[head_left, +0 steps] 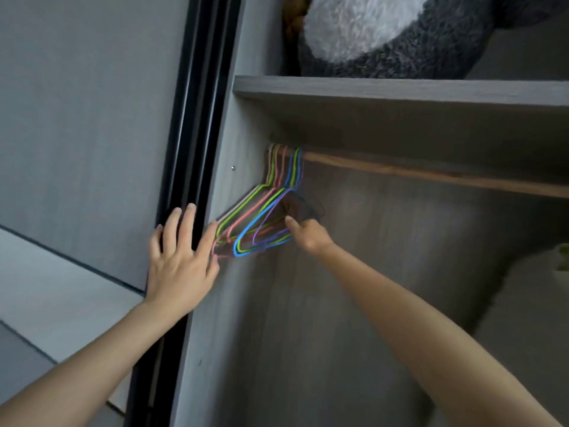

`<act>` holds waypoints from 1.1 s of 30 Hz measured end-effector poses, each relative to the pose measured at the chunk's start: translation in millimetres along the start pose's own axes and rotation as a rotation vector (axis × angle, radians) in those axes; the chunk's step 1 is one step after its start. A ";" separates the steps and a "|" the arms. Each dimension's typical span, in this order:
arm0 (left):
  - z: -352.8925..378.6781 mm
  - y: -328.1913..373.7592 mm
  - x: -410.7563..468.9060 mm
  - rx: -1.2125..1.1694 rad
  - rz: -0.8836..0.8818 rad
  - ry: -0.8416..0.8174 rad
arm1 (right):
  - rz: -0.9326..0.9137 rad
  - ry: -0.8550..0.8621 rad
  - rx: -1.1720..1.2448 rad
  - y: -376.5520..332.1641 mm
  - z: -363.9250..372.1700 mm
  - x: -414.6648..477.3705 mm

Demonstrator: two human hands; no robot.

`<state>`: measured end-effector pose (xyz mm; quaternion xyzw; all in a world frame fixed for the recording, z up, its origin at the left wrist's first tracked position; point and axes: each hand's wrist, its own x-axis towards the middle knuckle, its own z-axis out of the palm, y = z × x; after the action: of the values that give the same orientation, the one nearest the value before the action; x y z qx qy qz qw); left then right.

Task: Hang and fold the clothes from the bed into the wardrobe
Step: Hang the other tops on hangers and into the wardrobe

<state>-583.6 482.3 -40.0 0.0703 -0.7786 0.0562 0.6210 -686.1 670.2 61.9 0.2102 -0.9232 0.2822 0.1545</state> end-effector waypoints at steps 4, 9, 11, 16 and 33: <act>15.7 -21.5 -11.7 0.056 -0.068 -0.032 | 0.092 0.045 0.298 -25.6 30.0 25.6; 30.5 -28.1 -17.8 0.081 -0.027 0.048 | 0.141 0.036 0.438 -37.8 50.3 43.0; 32.7 -29.0 -19.1 0.090 -0.015 0.077 | 0.147 0.029 0.463 -41.0 58.2 45.8; 35.1 -30.7 -21.5 0.107 -0.005 0.113 | 0.171 0.017 0.492 -48.6 73.1 45.4; 40.4 -31.4 -22.8 0.142 0.010 0.170 | 0.122 0.380 0.326 -56.9 82.5 30.6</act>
<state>-611.7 445.4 -71.2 0.1055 -0.7173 0.1201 0.6781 -699.2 569.9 34.8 0.1195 -0.8308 0.4706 0.2720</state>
